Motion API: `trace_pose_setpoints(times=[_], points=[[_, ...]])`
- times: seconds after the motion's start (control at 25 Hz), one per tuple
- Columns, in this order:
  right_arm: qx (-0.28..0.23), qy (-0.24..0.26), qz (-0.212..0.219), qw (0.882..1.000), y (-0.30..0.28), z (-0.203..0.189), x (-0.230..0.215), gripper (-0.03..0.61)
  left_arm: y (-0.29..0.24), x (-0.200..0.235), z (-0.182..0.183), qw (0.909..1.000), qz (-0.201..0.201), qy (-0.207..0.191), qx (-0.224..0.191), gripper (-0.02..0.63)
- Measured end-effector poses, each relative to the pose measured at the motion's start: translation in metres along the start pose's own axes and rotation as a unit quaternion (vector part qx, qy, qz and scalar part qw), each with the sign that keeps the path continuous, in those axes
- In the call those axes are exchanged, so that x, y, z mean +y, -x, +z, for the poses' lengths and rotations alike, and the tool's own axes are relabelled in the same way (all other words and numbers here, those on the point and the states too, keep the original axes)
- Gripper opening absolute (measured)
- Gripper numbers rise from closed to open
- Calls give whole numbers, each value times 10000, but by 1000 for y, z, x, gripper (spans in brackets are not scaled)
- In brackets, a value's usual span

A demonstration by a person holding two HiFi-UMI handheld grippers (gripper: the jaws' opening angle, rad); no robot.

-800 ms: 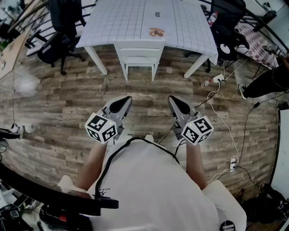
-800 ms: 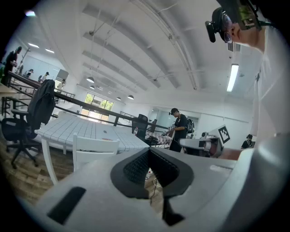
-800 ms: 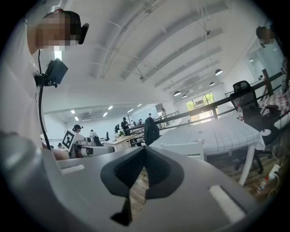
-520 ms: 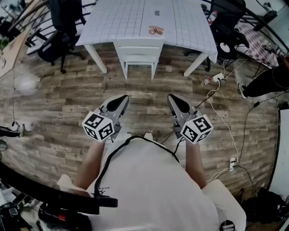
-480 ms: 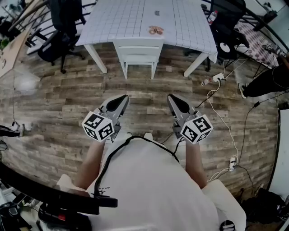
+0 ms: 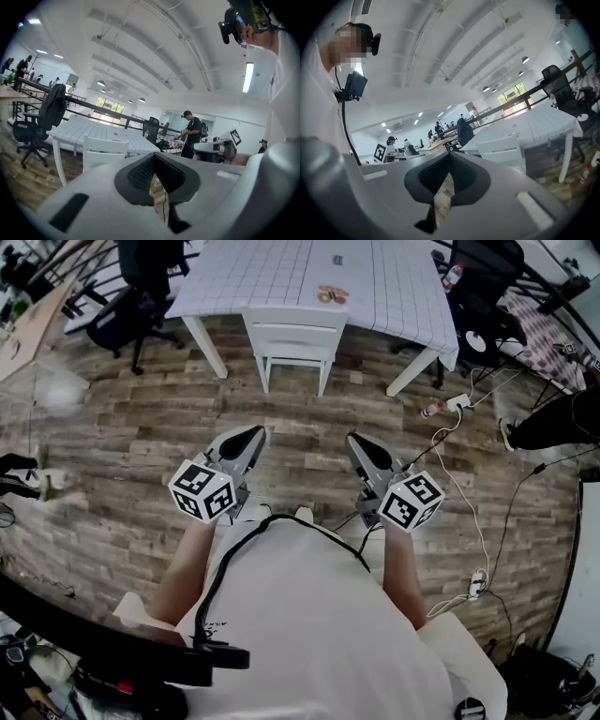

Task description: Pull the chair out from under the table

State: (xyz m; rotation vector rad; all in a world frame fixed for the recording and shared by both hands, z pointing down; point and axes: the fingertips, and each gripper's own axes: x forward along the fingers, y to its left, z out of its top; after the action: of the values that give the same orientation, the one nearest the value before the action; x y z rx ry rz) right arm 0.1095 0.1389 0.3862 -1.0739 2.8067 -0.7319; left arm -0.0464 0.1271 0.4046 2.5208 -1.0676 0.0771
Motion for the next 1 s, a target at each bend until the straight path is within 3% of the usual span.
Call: trace_pose_setpoints(times=[0.44,0.72,1.0], points=[[-124,291,196,9993,28,-3,-6,6,-9,-22,-14,9989,304,-313,156,5],[-15,273,255,9993,45,-13,-19,6,-10,-32,-19,9992,401,-66,64,6],[-17,230,238,9995,52,-11,-33,6,-20,-32,-22,9985,477,-231,150,8]])
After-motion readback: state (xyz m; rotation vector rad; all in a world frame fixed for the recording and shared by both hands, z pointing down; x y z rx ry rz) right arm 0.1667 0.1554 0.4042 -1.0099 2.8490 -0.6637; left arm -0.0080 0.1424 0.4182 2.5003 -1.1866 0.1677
